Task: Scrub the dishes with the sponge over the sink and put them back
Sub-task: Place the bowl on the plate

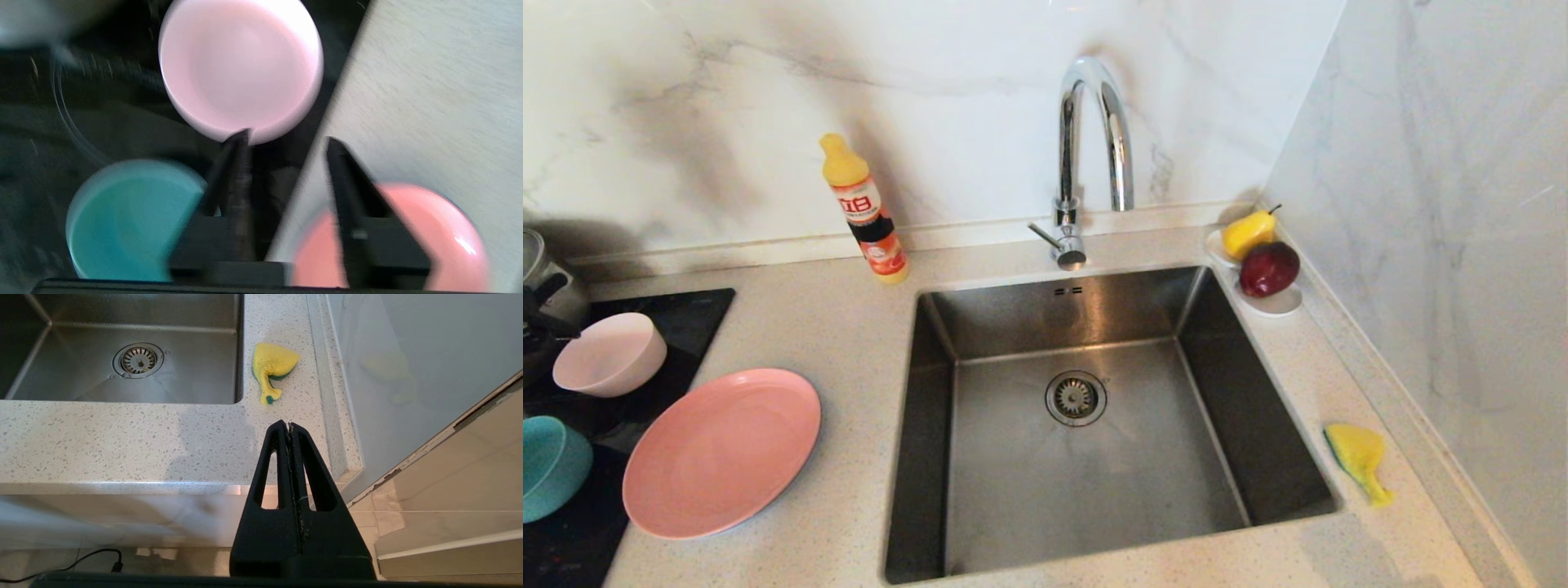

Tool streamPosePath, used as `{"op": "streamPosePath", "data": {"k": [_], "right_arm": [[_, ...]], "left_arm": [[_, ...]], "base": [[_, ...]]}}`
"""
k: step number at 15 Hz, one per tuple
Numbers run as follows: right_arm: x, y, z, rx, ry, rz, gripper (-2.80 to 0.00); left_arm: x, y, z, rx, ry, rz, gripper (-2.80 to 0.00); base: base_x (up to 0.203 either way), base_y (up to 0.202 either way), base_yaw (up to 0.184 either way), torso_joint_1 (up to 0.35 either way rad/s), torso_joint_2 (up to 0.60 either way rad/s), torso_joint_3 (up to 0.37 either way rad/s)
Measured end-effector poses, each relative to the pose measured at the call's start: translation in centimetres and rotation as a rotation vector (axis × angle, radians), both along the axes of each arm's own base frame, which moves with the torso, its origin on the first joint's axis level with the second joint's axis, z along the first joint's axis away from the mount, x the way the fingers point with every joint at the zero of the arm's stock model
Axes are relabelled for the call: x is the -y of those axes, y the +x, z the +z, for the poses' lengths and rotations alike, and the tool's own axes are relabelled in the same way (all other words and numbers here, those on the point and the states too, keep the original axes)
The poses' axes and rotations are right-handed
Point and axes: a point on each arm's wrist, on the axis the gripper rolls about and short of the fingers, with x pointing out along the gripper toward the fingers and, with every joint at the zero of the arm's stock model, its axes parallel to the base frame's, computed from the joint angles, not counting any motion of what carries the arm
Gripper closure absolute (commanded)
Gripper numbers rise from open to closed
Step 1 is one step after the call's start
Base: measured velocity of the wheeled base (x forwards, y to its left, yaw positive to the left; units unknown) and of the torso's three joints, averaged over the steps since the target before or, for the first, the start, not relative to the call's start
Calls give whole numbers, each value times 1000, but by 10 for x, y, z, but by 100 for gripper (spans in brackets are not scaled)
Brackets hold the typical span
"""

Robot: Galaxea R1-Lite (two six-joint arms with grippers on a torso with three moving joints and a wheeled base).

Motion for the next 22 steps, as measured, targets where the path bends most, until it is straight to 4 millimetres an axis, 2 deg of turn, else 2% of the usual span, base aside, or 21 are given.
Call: {"op": "streamPosePath", "data": {"k": [3,8,14,21,22], "right_arm": [[0,0,0,0,0,0,0],[0,0,0,0,0,0,0],[0,0,0,0,0,0,0],[0,0,0,0,0,0,0],[0,0,0,0,0,0,0]], "left_arm": [[-11,35,-15,-21,21,-43,-280],[-7,74,-42,-31,13,-103,-280],[-13,92,-55,-27,21,-115,-280],[-12,101,-69,-51,-4,-125,-280],[-12,102,-70,-53,-6,-125,0]], "base": [[0,0,0,0,0,0],[0,0,0,0,0,0],[0,0,0,0,0,0],[0,0,0,0,0,0],[0,0,0,0,0,0]]}}
